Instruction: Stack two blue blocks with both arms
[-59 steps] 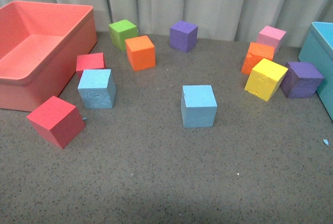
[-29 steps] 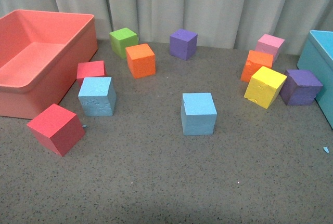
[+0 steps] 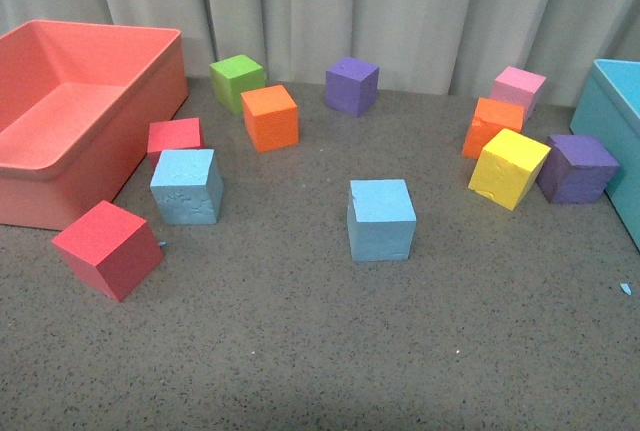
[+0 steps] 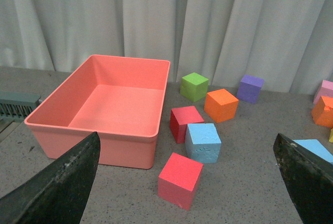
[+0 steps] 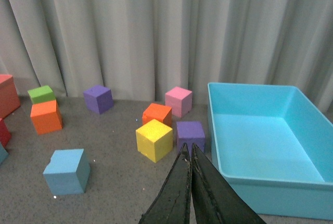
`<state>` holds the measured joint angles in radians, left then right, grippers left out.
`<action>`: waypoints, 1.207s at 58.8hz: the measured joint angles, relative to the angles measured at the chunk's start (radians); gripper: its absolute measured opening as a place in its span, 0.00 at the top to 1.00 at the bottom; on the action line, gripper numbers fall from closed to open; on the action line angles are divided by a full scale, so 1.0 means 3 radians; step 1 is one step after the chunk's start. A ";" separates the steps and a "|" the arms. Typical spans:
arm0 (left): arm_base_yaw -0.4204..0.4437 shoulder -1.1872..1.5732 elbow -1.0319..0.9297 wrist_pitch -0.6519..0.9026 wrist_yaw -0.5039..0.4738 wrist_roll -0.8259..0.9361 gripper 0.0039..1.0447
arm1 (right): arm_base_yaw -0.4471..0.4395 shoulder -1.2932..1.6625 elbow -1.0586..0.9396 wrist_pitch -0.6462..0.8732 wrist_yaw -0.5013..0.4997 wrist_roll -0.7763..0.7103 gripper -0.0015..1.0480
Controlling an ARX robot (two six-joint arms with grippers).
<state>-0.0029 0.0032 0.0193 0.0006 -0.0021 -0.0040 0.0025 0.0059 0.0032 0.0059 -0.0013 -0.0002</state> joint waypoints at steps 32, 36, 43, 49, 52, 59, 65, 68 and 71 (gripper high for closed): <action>0.0000 0.0000 0.0000 0.0000 0.0000 0.0000 0.06 | 0.0000 -0.0005 0.0000 -0.0015 0.0001 -0.0001 0.31; -0.0027 0.0057 0.0038 -0.0125 -0.0093 -0.0050 0.06 | 0.0000 -0.0005 0.0000 -0.0017 0.0001 -0.0001 0.19; -0.0051 0.1158 0.0370 -0.0324 -0.0193 -0.0346 0.06 | 0.0000 -0.0005 0.0000 -0.0017 -0.0001 0.0001 0.09; -0.0220 0.2210 0.0699 0.0273 -0.0135 -0.0398 0.06 | 0.0000 -0.0005 0.0000 -0.0018 0.0000 0.0001 0.09; -0.0318 0.2688 0.0909 0.0472 -0.0093 -0.0431 0.06 | 0.0000 -0.0008 0.0000 -0.0018 0.0000 0.0001 0.09; -0.0605 0.4163 0.1628 0.0748 -0.0183 -0.0430 0.06 | 0.0000 -0.0008 0.0000 -0.0018 0.0000 0.0001 0.09; -0.0722 0.4930 0.2124 0.0645 -0.0207 -0.0458 0.06 | 0.0000 -0.0008 0.0000 -0.0018 0.0000 0.0001 0.09; -0.0758 0.5248 0.2378 0.0544 -0.0249 -0.0502 0.06 | 0.0000 -0.0008 0.0000 -0.0018 0.0000 0.0001 0.09; -0.0785 0.5477 0.2578 0.0436 -0.0313 -0.0506 0.06 | 0.0000 -0.0008 0.0000 -0.0018 0.0000 0.0001 0.09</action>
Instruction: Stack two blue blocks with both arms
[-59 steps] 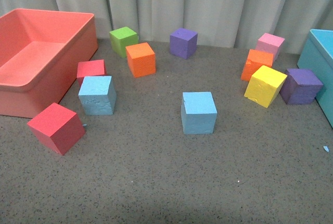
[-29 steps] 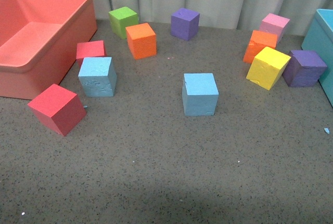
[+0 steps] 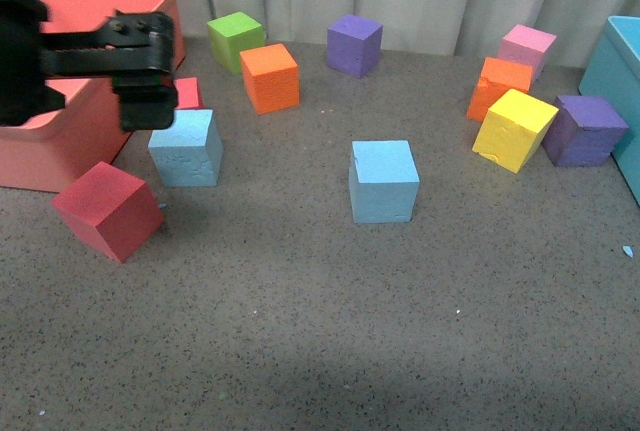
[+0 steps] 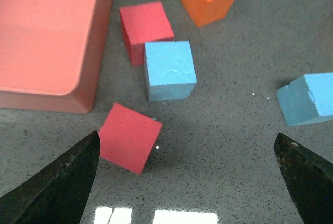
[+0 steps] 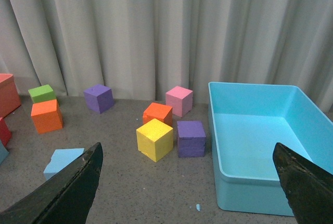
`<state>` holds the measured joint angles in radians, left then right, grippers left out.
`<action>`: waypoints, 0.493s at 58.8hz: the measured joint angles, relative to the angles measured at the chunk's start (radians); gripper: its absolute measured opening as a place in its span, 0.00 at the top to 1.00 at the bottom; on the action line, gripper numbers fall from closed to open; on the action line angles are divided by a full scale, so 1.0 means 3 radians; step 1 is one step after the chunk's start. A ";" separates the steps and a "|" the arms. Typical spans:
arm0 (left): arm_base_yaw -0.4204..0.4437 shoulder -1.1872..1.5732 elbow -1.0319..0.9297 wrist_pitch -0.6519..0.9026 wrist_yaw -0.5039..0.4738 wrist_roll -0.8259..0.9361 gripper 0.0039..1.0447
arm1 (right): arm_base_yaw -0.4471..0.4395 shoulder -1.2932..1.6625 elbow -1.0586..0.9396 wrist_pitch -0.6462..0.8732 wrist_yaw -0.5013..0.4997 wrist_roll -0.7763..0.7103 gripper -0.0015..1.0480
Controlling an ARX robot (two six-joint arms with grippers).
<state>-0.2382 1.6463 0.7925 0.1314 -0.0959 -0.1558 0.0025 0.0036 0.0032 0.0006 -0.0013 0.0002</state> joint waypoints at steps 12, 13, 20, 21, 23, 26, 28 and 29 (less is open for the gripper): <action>-0.0036 0.0881 0.0888 -0.0529 -0.0033 -0.0195 0.06 | 0.0000 0.0000 0.0000 0.0000 0.0000 0.0000 0.09; -0.0037 0.0907 0.0917 -0.0544 -0.0034 -0.0200 0.06 | 0.0000 0.0000 0.0000 0.0000 0.0000 0.0000 0.09; -0.0062 0.1147 0.1190 -0.0629 -0.0139 -0.0192 0.06 | 0.0000 0.0000 0.0000 0.0000 0.0000 0.0000 0.09; -0.0064 0.1167 0.1216 -0.0651 -0.0141 -0.0193 0.06 | 0.0000 0.0000 0.0000 0.0000 0.0000 -0.0001 0.09; -0.0065 0.1242 0.1305 -0.0683 -0.0191 -0.0183 0.06 | 0.0000 0.0000 0.0000 0.0000 0.0000 0.0000 0.09; -0.0065 0.1340 0.1422 -0.0760 -0.0254 -0.0188 0.06 | 0.0000 0.0000 0.0000 0.0000 0.0000 0.0000 0.09; -0.0064 0.1391 0.1478 -0.0792 -0.0281 -0.0186 0.06 | 0.0000 0.0000 0.0000 0.0000 0.0000 0.0000 0.09; -0.0062 0.1409 0.1495 -0.0801 -0.0282 -0.0186 0.06 | 0.0000 0.0000 0.0000 0.0000 0.0000 0.0000 0.09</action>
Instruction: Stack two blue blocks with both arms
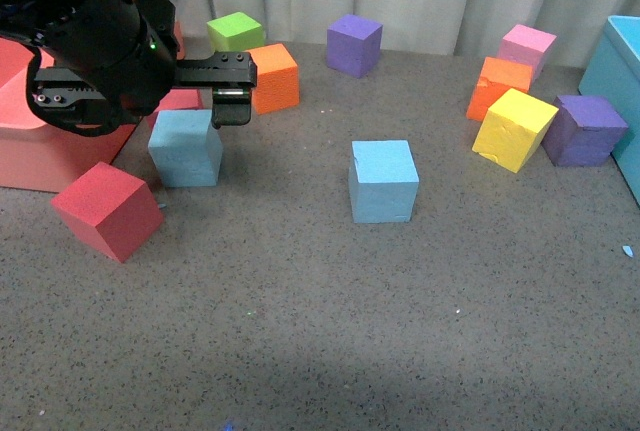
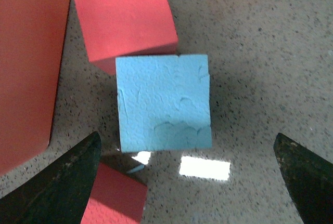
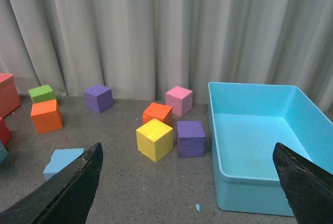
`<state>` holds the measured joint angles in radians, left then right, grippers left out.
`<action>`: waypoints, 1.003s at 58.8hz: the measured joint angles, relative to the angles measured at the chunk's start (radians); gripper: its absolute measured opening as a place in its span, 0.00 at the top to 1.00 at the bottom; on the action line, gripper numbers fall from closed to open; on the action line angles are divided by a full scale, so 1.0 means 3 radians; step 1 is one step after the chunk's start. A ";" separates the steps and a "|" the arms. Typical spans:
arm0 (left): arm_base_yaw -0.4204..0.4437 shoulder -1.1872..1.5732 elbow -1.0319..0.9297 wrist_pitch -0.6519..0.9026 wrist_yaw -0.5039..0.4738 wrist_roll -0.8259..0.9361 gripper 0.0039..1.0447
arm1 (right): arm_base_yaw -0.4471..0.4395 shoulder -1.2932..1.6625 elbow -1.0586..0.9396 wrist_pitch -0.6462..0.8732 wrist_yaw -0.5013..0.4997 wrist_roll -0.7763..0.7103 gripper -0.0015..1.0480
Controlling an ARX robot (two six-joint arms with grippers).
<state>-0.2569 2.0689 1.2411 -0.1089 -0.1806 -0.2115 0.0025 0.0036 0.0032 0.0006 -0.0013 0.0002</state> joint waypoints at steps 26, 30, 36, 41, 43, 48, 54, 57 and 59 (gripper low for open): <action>0.0153 0.0591 0.0610 -0.0476 0.0025 -0.0167 0.06 | 0.0000 0.0000 0.0000 0.0000 0.0000 0.0000 0.09; 0.0182 0.0713 0.0692 -0.0546 0.0118 -0.0211 0.06 | 0.0000 0.0000 0.0000 0.0000 0.0000 0.0000 0.09; 0.0191 0.0772 0.0731 -0.0570 0.0103 -0.0197 0.17 | 0.0000 0.0000 0.0000 0.0000 0.0000 0.0000 0.09; 0.0202 0.0773 0.0749 -0.0572 0.0128 -0.0201 0.29 | 0.0000 0.0000 0.0000 0.0000 0.0000 0.0000 0.09; 0.0205 0.0772 0.0758 -0.0579 0.0130 -0.0201 0.32 | 0.0000 0.0000 0.0000 0.0000 0.0000 0.0000 0.09; 0.0205 0.0768 0.0769 -0.0586 0.0132 -0.0206 0.44 | 0.0000 0.0000 0.0000 0.0000 0.0000 0.0000 0.09; 0.0186 0.0736 0.0768 -0.0596 0.0144 -0.0210 0.51 | 0.0000 0.0000 0.0000 0.0000 0.0000 0.0000 0.09; 0.0169 0.0699 0.0763 -0.0605 0.0142 -0.0216 0.53 | 0.0000 0.0000 0.0000 0.0000 0.0000 0.0000 0.09; 0.0151 0.0652 0.0752 -0.0610 0.0145 -0.0228 0.54 | 0.0000 0.0000 0.0000 0.0000 0.0000 0.0000 0.09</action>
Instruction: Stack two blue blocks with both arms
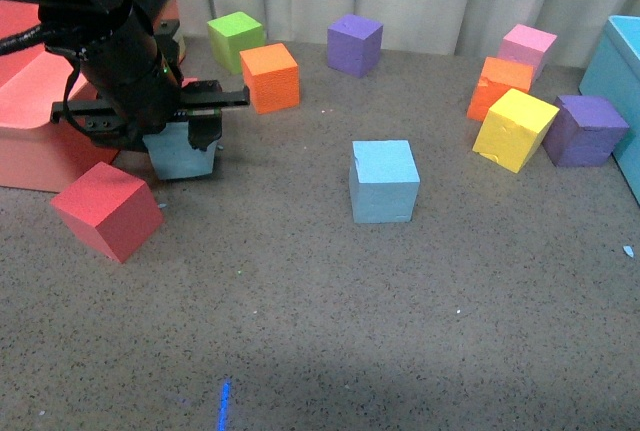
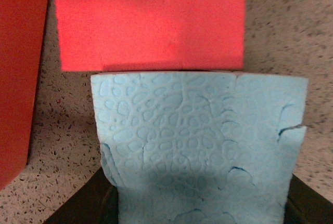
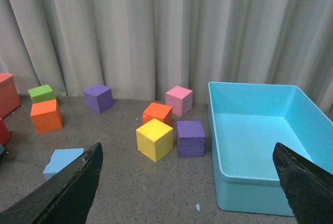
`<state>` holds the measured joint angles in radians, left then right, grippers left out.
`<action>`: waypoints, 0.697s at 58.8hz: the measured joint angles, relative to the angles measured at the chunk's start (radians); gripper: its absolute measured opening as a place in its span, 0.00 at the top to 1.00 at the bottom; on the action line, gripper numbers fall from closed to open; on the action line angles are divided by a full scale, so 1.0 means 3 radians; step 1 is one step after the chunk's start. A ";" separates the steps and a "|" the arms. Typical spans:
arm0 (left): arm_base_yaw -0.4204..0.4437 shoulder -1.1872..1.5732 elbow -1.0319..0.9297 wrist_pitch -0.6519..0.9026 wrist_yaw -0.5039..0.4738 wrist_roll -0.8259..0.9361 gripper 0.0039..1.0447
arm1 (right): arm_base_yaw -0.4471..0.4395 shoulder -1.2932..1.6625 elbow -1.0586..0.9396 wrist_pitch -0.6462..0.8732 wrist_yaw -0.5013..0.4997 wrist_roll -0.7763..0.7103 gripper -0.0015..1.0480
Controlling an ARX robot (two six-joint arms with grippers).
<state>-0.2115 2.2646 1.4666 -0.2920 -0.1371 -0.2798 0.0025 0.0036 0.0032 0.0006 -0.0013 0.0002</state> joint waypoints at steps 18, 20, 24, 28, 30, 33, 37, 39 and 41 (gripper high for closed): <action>-0.0397 -0.0529 -0.0056 -0.0113 -0.0088 -0.0209 0.55 | 0.0000 0.0000 0.0000 0.0000 0.0000 0.0000 0.09; -0.0472 -0.0538 -0.0037 -0.0144 -0.0118 -0.0238 0.55 | 0.0000 0.0000 0.0000 0.0000 0.0000 0.0000 0.09; -0.0604 -0.0530 0.0018 -0.0210 -0.0179 -0.0287 0.55 | 0.0000 0.0000 0.0000 0.0000 0.0000 0.0000 0.09; -0.0760 -0.0483 0.0109 -0.0305 -0.0259 -0.0350 0.55 | 0.0000 0.0000 0.0000 0.0000 0.0000 0.0000 0.09; -0.0835 -0.0449 0.0172 -0.0351 -0.0314 -0.0393 0.55 | 0.0000 0.0000 0.0000 0.0000 0.0000 0.0000 0.09; -0.0946 -0.0384 0.0295 -0.0459 -0.0385 -0.0497 0.55 | 0.0000 0.0000 0.0000 0.0000 0.0000 0.0000 0.09; -0.1091 -0.0289 0.0457 -0.0557 -0.0453 -0.0610 0.55 | 0.0000 0.0000 0.0000 0.0000 0.0000 0.0000 0.09; -0.1148 -0.0243 0.0533 -0.0603 -0.0459 -0.0656 0.55 | 0.0000 0.0000 0.0000 0.0000 0.0000 0.0000 0.09; -0.1200 -0.0198 0.0601 -0.0654 -0.0472 -0.0697 0.55 | 0.0000 0.0000 0.0000 0.0000 0.0000 0.0000 0.09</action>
<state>-0.5716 2.2051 1.6470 -0.4881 -0.2787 -0.4889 0.0025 0.0036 0.0032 0.0006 -0.0013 0.0002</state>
